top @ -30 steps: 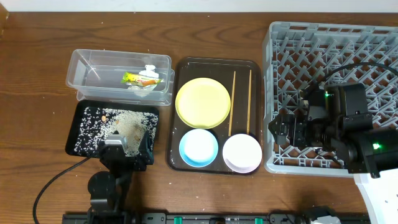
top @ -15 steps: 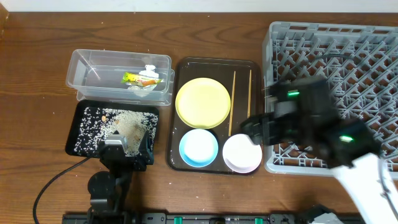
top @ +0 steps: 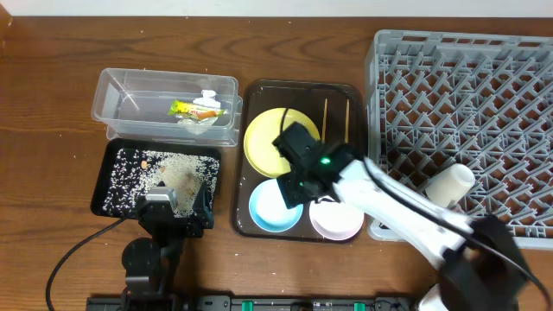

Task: Sort waste into correct bins and load items into the dishwasher rack
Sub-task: 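Grasp the blue bowl with the right gripper and place it in the rack, then grasp the pink bowl with the right gripper and carry it to the rack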

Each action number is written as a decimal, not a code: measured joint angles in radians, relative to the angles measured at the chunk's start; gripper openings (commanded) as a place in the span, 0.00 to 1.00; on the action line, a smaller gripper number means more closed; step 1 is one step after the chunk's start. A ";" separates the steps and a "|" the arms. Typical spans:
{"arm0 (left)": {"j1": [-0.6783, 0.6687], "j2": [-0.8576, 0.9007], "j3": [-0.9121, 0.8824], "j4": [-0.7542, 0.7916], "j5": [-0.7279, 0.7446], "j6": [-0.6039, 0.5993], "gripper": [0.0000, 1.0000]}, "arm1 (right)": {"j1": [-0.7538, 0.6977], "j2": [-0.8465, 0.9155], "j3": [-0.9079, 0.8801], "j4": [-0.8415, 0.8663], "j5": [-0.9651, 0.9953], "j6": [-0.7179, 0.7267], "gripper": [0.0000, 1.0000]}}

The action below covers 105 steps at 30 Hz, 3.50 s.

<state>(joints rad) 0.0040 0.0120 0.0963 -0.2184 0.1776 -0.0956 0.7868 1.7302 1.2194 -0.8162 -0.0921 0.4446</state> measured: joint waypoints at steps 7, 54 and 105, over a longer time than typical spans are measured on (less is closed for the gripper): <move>0.000 0.000 0.000 0.000 0.000 0.000 0.91 | -0.005 0.095 -0.005 0.012 0.003 0.003 0.05; 0.000 0.000 0.000 0.001 0.000 0.000 0.91 | -0.800 0.042 0.023 0.097 1.324 -0.107 0.01; 0.000 0.000 0.000 0.001 0.000 0.000 0.91 | -0.263 0.059 -0.049 -0.197 0.018 -0.447 0.01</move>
<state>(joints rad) 0.0040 0.0120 0.0959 -0.2176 0.1776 -0.0956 0.5236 1.7889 1.1702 -1.0130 -0.0738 -0.0025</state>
